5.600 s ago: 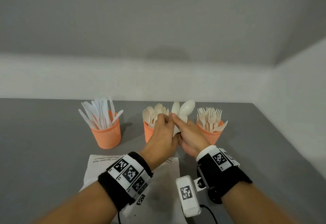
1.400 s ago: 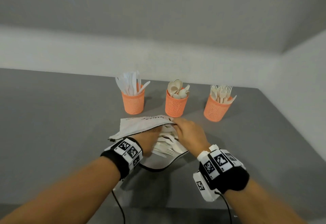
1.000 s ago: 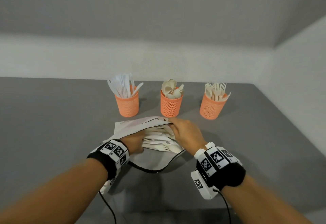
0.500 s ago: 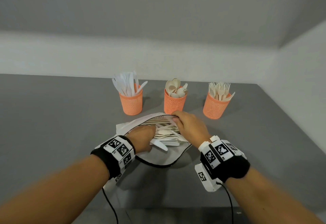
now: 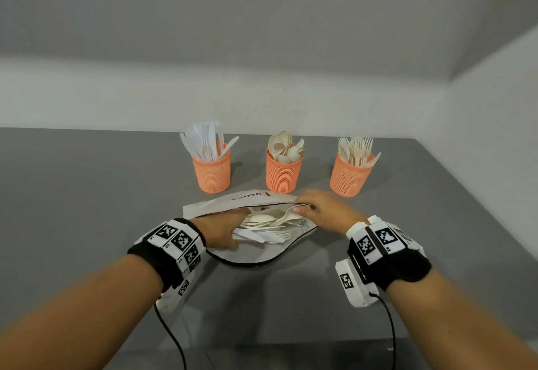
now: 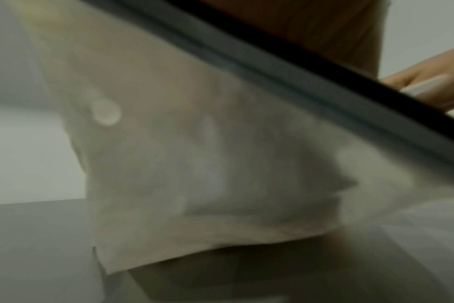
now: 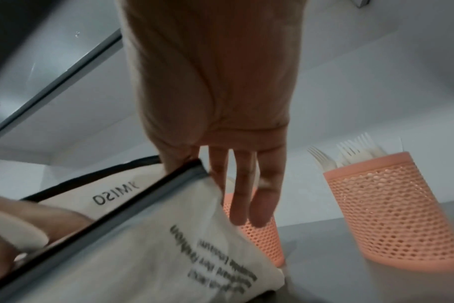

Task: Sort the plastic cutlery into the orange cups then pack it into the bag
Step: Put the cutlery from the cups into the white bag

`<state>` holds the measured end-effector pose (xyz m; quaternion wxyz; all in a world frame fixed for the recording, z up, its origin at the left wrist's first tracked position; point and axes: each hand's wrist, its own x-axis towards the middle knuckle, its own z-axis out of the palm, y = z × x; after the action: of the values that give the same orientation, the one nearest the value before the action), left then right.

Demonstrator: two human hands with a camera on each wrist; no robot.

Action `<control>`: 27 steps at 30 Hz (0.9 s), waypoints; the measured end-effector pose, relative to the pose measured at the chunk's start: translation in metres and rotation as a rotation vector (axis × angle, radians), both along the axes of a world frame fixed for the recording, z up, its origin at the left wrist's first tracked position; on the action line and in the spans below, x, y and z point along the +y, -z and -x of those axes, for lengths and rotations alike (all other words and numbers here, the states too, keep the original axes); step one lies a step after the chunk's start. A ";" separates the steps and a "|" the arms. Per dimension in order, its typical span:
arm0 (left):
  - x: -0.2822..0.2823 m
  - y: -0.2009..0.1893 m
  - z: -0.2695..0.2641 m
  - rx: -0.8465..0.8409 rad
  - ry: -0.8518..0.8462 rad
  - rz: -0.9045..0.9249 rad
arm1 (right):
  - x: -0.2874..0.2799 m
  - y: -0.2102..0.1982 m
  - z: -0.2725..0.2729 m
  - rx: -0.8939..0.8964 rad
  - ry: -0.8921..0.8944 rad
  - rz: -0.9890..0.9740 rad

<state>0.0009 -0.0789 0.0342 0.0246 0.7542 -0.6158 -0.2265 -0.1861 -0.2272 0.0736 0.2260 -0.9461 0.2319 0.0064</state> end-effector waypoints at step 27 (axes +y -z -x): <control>0.012 -0.013 0.020 -0.270 0.181 0.362 | -0.009 0.019 0.020 -0.320 0.159 0.299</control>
<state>-0.0192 -0.0668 0.0470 0.0565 0.7028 -0.7090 -0.0107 -0.2064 -0.2367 0.0548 0.1170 -0.9367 0.2655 -0.1960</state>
